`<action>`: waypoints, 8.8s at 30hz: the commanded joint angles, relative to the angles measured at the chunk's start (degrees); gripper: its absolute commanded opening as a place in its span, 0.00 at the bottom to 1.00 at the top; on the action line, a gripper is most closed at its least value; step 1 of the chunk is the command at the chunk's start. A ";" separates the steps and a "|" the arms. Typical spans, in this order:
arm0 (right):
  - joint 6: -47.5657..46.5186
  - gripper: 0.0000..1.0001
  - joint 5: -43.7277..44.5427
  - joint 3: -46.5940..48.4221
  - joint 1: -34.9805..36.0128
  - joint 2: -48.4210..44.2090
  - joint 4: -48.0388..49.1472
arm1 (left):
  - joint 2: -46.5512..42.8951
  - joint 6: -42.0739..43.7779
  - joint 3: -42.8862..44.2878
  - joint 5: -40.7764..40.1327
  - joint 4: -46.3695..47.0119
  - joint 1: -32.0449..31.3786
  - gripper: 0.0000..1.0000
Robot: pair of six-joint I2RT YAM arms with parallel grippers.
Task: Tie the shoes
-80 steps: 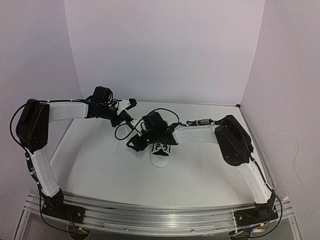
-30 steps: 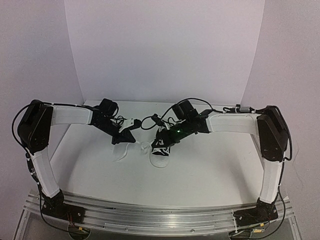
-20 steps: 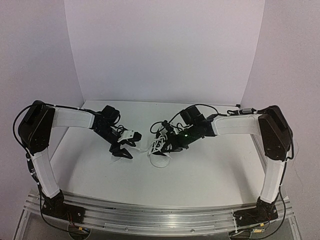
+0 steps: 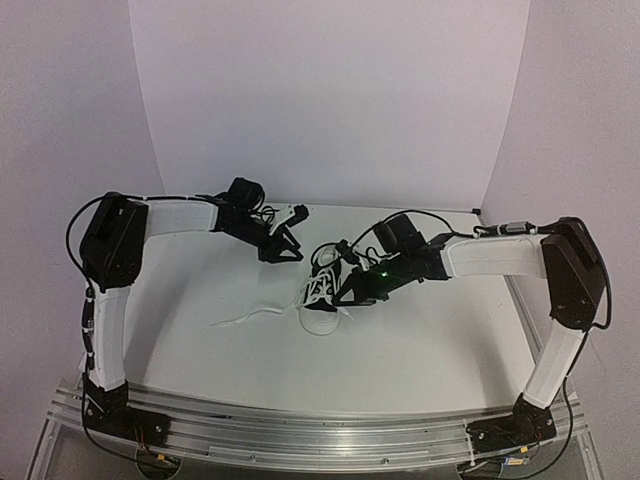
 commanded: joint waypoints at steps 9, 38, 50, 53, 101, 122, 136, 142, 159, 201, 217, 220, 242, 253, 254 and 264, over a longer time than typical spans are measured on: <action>0.62 0.00 -0.94 -1.71 -0.18 -1.24 5.84 | 6.85 0.48 4.15 6.62 -2.87 -1.43 0.52; 0.79 0.00 -1.57 -2.95 -0.19 -1.47 6.59 | 7.10 3.19 5.72 11.25 -9.07 -1.98 0.55; 1.08 0.00 -1.52 -3.74 -0.22 -2.10 6.56 | 7.27 2.32 10.50 16.39 -12.06 -0.30 0.58; 1.17 0.00 -1.56 -3.99 -0.20 -2.14 6.59 | 7.63 1.76 11.24 14.23 -10.66 0.83 0.57; 5.66 0.00 11.26 1.65 -0.66 -2.44 2.82 | 6.84 5.07 18.11 -0.28 -20.76 -2.99 0.00; 13.13 0.00 17.68 18.24 0.91 16.45 2.87 | 4.98 -9.45 18.72 8.28 -23.50 -3.86 0.00; 22.42 0.00 20.32 21.13 -0.86 22.34 11.71 | 5.10 -5.60 14.41 13.54 -22.66 -4.03 0.00; 24.97 0.00 19.85 19.69 -1.32 23.44 17.65 | 6.87 -3.73 12.45 14.42 -24.04 -4.05 0.01; 27.60 0.00 23.38 15.27 -2.18 24.21 18.25 | 13.54 -0.30 29.98 12.39 -27.36 4.60 0.46; 20.22 0.00 19.63 18.85 -1.91 23.64 17.73 | 16.44 5.86 21.43 21.70 -17.63 2.25 0.49; 18.32 0.00 15.15 22.94 -1.24 26.44 17.82 | 15.38 6.29 21.04 19.41 -16.10 0.90 0.45; 17.82 0.00 13.62 24.17 -1.28 27.02 17.74 | 15.22 7.15 20.92 17.95 -15.39 0.42 0.35; 2.85 0.62 11.31 14.75 0.35 11.80 17.07 | 12.65 0.25 18.54 7.58 -10.87 0.34 0.00; -23.56 0.66 11.66 10.34 7.86 6.56 9.91 | 12.69 -1.20 17.58 6.96 -10.33 0.26 0.00; -28.13 0.67 9.83 12.15 9.26 8.06 9.90 | 12.78 -1.49 17.73 7.01 -10.22 0.27 0.00; -43.10 0.74 2.98 40.82 15.40 32.95 -1.11 | 14.00 -2.22 17.99 7.45 -10.51 0.26 0.00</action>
